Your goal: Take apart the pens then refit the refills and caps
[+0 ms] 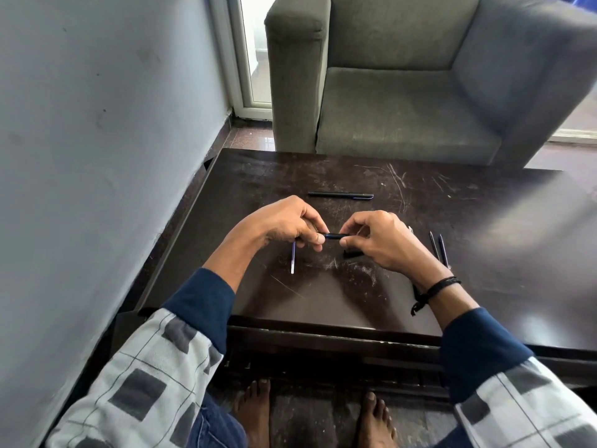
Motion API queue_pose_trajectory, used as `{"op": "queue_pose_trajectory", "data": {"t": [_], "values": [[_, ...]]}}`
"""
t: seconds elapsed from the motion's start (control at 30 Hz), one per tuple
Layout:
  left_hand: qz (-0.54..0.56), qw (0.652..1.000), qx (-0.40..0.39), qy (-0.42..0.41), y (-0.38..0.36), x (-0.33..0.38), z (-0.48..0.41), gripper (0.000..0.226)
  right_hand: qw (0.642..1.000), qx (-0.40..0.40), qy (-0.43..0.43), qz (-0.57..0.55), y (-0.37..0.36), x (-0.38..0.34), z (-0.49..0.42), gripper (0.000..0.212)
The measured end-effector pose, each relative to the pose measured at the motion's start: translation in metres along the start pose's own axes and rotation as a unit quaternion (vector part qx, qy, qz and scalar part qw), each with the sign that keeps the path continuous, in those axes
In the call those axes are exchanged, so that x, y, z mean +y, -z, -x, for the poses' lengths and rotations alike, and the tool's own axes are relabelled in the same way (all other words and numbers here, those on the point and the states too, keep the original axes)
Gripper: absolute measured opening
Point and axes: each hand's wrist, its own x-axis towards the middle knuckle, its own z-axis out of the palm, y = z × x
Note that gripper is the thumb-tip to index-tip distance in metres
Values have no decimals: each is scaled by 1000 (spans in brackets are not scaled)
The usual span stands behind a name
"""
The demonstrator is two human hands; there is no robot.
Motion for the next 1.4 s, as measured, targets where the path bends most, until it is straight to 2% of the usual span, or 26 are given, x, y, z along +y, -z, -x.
{"op": "queue_pose_trajectory", "data": {"t": [0.13,0.3,0.57,0.7,0.97,1.07,1.23,1.4], "values": [[1,1000,4,-5,-1,0,1,18,1000,-4,2,1,0,1,0,3],[0,1000,6,-5,-1,2,2,19,1000,4,12,-21,-1,2,0,12],[-3,1000,5,-9,-3,-2,-3,17,1000,-9,17,5,-5,5,-4,1],[1,1000,9,-7,-2,-2,-3,17,1000,-1,14,-18,-4,2,-3,13],[-3,1000,15,-7,-3,-4,-4,15,1000,-8,23,-4,-7,1,-3,2],[-1,1000,19,-8,-1,-4,-3,14,999,5,33,-6,-7,-1,-3,15],[-5,1000,18,-10,-4,-2,-3,14,1000,6,15,3,-9,0,-4,3],[-7,1000,21,-17,-5,-3,-4,14,1000,-4,26,-2,-7,1,-3,11]]}}
